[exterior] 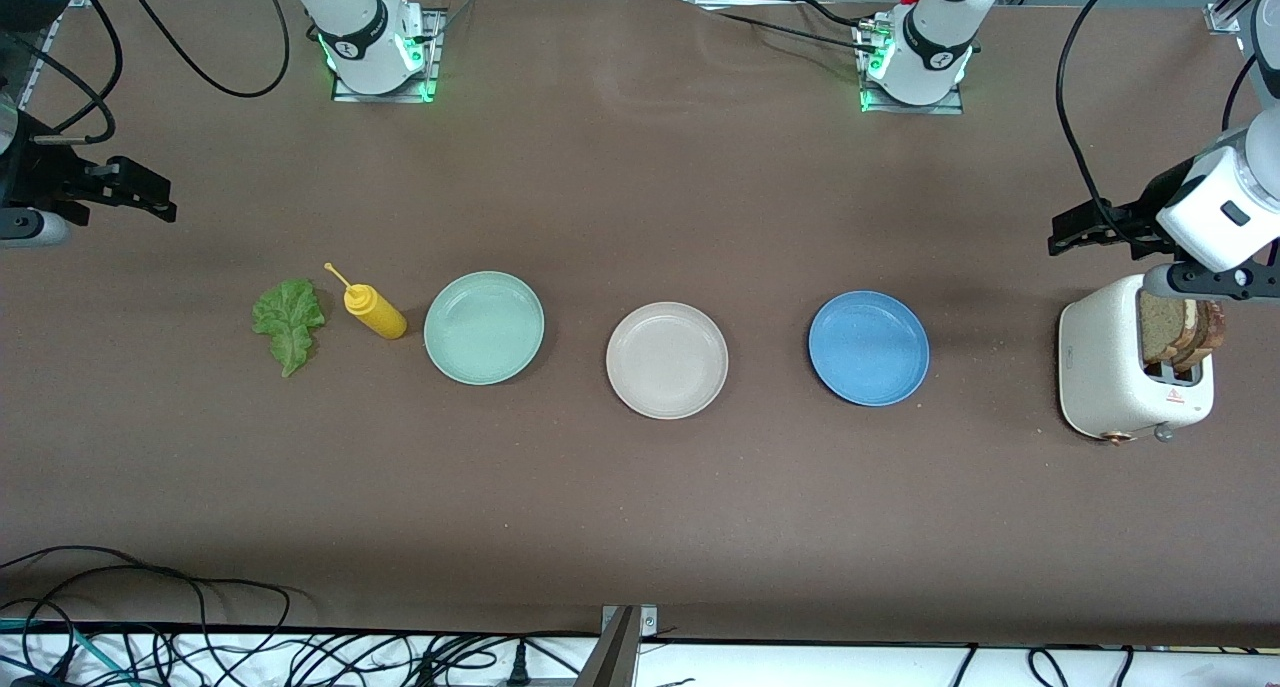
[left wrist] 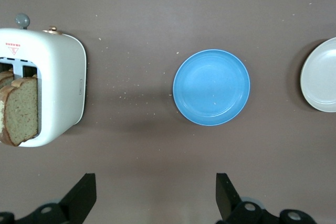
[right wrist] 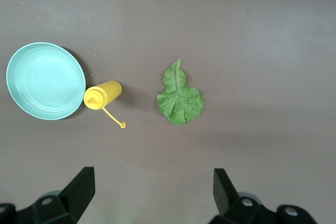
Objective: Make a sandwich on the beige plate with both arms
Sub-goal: 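Move the left gripper above the bread slices in the white toaster, then lower the left gripper and grasp one bread slice in the toaster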
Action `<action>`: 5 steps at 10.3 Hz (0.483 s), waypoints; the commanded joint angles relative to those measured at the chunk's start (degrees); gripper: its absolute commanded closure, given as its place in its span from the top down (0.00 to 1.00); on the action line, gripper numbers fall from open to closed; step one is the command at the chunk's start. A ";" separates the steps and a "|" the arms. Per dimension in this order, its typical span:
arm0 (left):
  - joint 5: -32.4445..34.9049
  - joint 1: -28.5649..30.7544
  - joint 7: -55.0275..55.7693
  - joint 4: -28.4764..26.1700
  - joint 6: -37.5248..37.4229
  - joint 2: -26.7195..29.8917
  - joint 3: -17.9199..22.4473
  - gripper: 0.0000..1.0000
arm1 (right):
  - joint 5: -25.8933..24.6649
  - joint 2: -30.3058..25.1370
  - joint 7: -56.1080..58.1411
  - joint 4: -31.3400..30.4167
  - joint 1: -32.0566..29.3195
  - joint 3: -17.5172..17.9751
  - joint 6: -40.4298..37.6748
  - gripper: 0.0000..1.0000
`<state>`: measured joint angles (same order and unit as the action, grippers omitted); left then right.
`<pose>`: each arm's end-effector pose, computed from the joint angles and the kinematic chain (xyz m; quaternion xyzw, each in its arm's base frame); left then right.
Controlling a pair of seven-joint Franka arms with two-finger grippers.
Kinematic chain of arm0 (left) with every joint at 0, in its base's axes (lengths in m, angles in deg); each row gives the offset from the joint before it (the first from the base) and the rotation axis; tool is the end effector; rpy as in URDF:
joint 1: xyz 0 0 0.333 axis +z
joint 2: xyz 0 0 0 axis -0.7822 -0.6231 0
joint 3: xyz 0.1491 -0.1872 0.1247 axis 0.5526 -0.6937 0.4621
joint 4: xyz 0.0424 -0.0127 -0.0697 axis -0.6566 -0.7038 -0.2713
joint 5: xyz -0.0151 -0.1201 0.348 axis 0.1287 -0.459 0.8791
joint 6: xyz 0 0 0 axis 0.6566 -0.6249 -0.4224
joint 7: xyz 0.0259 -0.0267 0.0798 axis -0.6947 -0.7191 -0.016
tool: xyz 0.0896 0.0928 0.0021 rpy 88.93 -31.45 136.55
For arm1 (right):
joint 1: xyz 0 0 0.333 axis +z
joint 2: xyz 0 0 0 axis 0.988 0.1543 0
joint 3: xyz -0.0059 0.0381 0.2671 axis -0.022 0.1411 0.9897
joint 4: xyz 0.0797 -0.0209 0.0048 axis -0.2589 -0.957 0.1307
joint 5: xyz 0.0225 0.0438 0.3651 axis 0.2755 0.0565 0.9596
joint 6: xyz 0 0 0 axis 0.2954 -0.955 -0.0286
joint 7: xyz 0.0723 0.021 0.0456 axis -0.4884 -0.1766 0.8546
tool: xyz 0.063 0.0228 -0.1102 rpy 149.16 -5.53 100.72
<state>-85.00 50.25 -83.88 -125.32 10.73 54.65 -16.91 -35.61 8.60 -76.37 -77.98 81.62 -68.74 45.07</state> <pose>0.5529 -0.0082 0.4942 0.9973 -0.0051 -0.0718 0.0171 0.5294 -0.0233 0.5110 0.9986 0.0367 -0.0332 0.0160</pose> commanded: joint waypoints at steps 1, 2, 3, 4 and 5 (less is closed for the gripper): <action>-0.38 0.95 0.43 2.95 -0.27 -3.85 0.06 1.00 | -0.63 0.14 -0.30 0.94 0.29 -0.01 -1.17 1.00; -0.21 0.86 0.43 3.66 -0.27 -5.95 0.06 1.00 | -0.63 0.14 0.14 0.94 0.20 -0.01 -1.17 1.00; 0.14 0.95 0.43 3.67 -0.27 -6.84 0.06 1.00 | -0.63 0.14 0.14 1.03 0.20 -0.01 -1.17 1.00; 1.80 1.04 0.08 3.67 -0.27 -7.11 0.41 1.00 | -0.55 0.23 0.14 0.94 0.11 -0.10 -1.17 1.00; 5.47 1.65 -0.97 3.67 -0.27 -7.29 0.59 1.00 | -0.54 0.23 0.23 0.94 0.11 -0.10 -1.17 1.00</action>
<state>-83.04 51.05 -83.88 -123.90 11.15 48.34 -16.48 -35.61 8.61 -76.37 -77.96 81.62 -68.75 44.98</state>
